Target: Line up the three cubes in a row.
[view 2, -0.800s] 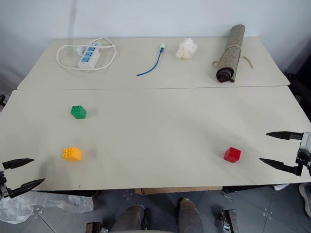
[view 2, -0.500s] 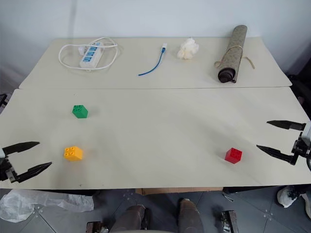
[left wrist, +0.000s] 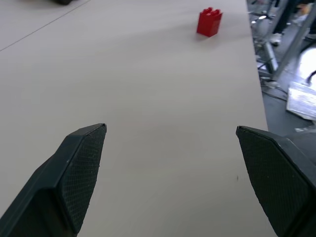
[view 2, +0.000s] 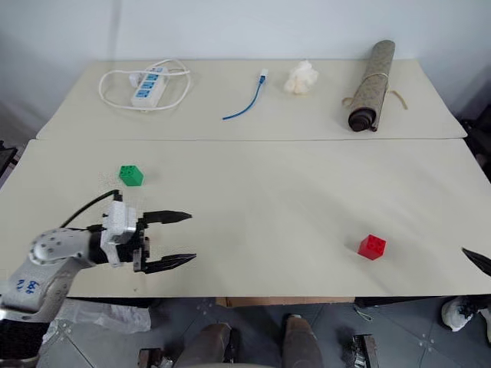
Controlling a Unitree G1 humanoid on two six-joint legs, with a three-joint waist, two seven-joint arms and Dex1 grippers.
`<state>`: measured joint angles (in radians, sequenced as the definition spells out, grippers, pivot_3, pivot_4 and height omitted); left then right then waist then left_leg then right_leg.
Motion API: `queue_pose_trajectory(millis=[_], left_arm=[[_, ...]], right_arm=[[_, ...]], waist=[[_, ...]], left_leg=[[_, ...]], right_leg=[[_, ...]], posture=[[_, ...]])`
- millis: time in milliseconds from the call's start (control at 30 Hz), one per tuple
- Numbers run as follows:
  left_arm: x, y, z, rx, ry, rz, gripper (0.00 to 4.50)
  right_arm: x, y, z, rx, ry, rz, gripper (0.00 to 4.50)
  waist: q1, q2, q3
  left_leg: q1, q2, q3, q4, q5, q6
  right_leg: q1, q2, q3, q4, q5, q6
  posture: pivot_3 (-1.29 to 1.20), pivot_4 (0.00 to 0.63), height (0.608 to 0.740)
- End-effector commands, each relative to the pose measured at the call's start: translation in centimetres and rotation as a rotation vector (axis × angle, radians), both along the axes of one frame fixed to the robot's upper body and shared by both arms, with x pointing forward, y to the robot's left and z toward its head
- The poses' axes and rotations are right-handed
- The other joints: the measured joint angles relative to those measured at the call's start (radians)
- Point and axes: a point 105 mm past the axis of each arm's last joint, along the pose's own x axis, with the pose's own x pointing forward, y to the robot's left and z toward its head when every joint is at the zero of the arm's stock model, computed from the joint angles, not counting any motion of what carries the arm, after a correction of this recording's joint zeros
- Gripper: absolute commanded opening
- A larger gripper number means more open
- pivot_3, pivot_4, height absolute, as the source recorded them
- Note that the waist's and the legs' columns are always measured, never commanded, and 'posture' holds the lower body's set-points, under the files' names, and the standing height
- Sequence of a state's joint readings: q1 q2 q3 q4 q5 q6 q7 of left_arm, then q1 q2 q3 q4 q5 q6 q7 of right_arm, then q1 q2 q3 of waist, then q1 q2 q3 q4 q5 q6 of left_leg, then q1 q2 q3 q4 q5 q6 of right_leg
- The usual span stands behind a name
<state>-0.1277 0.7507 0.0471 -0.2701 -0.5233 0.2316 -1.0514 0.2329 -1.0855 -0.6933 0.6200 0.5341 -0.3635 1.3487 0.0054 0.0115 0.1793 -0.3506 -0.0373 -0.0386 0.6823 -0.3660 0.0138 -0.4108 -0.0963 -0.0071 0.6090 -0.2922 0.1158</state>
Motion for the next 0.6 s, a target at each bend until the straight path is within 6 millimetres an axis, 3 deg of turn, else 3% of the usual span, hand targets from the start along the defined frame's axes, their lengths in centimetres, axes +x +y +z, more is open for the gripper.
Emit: queue_pose_trajectory(millis=[33,100,267,467,600], left_arm=[[-0.2,-0.9,0.6,0.001,-0.019,-0.049,4.47],[-0.3,-1.1,0.4,0.006,-0.017,-0.064,4.47],[-0.4,-1.3,0.2,0.007,-0.024,-0.093,4.47],[-0.6,-1.2,0.3,0.016,-0.041,-0.08,4.47],[-1.3,-0.5,-0.1,0.038,-0.038,-0.053,4.47]], right_arm=[[0.9,2.8,1.3,0.02,-0.013,0.106,4.5],[1.9,5.5,1.3,0.061,0.056,0.197,4.5],[3.8,9.3,-0.6,0.035,0.244,0.268,4.5],[5.1,10.6,-2.2,0.035,0.335,0.256,4.5],[6.2,11.3,-4.3,0.01,0.345,0.249,4.5]], waist=[[-0.012,0.001,0.0],[-0.025,0.001,0.0],[-0.024,-0.001,0.001],[0.001,-0.001,0.001],[0.004,-0.002,0.001]], left_leg=[[0.0,0.0,0.0,0.0,0.0,-0.001],[0.003,0.002,0.003,0.0,0.001,-0.002],[0.007,0.002,0.004,-0.001,0.002,-0.003],[0.006,0.001,0.004,-0.001,0.002,-0.003],[0.003,0.001,0.003,0.0,0.002,-0.002]], right_leg=[[0.0,0.0,0.0,0.001,0.0,0.0],[0.0,0.002,0.003,0.003,0.0,0.0],[0.002,0.001,0.006,0.006,0.0,0.0],[0.0,0.001,0.006,0.006,0.0,0.0],[-0.001,0.0,0.005,0.003,0.0,0.0]], posture=[[0.0,0.15,0.74],[0.0,0.15,0.74],[0.0,0.15,0.74],[0.0,0.15,0.74],[0.0,0.15,0.74]])
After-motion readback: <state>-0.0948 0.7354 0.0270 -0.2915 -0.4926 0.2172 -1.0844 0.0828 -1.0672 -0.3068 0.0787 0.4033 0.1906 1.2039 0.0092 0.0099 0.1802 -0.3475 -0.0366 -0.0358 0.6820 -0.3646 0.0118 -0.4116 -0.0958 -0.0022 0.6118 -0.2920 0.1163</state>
